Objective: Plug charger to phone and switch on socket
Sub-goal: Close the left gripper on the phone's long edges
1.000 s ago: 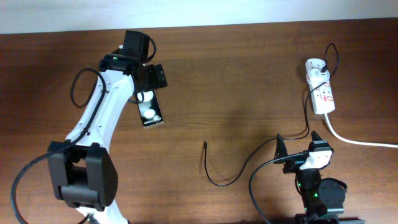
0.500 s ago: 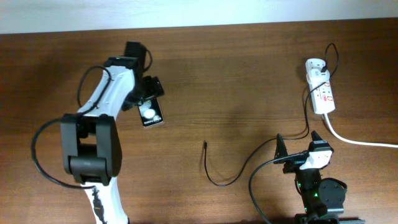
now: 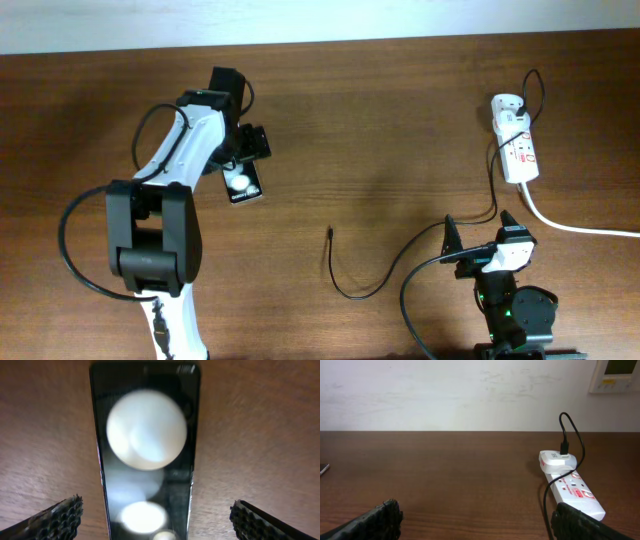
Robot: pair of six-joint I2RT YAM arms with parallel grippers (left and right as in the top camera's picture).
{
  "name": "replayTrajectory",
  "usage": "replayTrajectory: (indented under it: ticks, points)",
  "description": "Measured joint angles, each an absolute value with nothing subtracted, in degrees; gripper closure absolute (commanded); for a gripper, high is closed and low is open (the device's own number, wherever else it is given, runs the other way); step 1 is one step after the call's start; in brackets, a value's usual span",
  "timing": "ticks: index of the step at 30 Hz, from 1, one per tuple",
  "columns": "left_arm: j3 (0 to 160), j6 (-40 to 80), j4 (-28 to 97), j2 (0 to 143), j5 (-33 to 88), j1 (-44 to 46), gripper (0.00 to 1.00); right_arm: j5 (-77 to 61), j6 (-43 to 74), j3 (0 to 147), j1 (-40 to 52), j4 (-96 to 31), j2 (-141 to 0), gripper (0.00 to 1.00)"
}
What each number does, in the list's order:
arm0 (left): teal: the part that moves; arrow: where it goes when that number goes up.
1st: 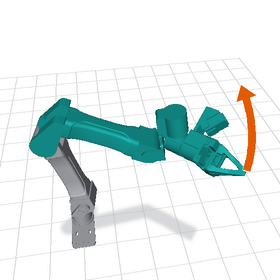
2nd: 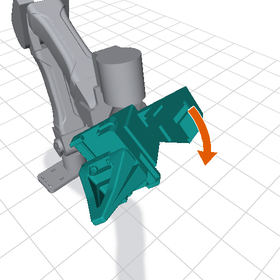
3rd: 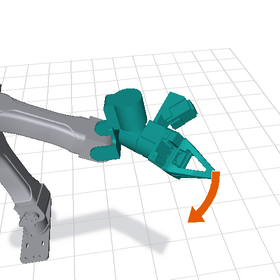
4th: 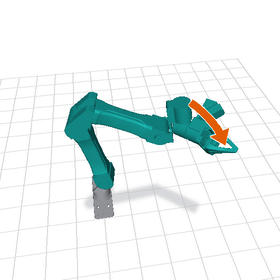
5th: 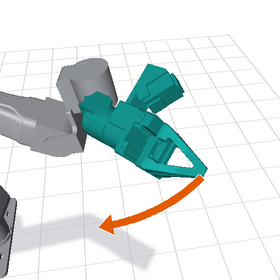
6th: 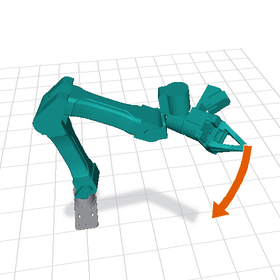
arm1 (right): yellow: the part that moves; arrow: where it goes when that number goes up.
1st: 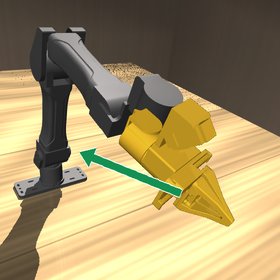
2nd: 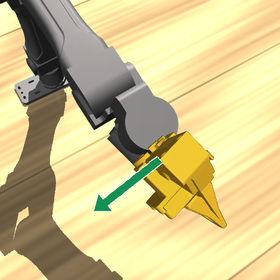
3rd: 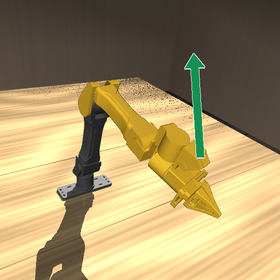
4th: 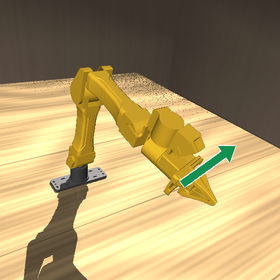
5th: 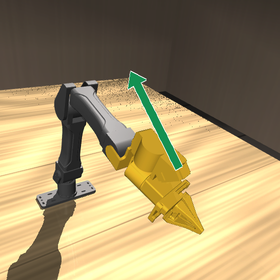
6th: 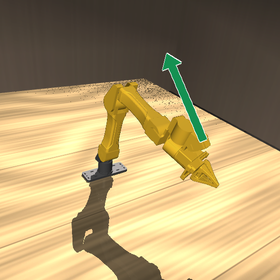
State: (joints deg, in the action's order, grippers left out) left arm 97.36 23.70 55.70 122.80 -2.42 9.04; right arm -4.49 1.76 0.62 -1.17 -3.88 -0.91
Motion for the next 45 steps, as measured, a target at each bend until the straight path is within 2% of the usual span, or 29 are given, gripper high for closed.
replayTrajectory:
  ticks: [4,11,18,45]
  points:
    - [105.7,23.1,60.7,125.6,-2.5,8.7,0.01,-4.5,1.8,0.6,-1.2,-3.9,-0.9,0.02]
    - [105.7,23.1,63.5,126.8,-2.4,8.7,0.01,-4.5,1.8,0.6,-1.2,-3.9,-0.9,0.01]
    - [105.8,23.2,63.1,131.7,-2.4,8.7,0.01,-4.5,1.7,0.6,-1.2,-3.9,-0.9,0.01]
    - [105.8,23.9,61.1,132.9,0.0,7.7,0.01,-4.5,1.8,0.6,-1.2,-3.9,-0.9,0.01]
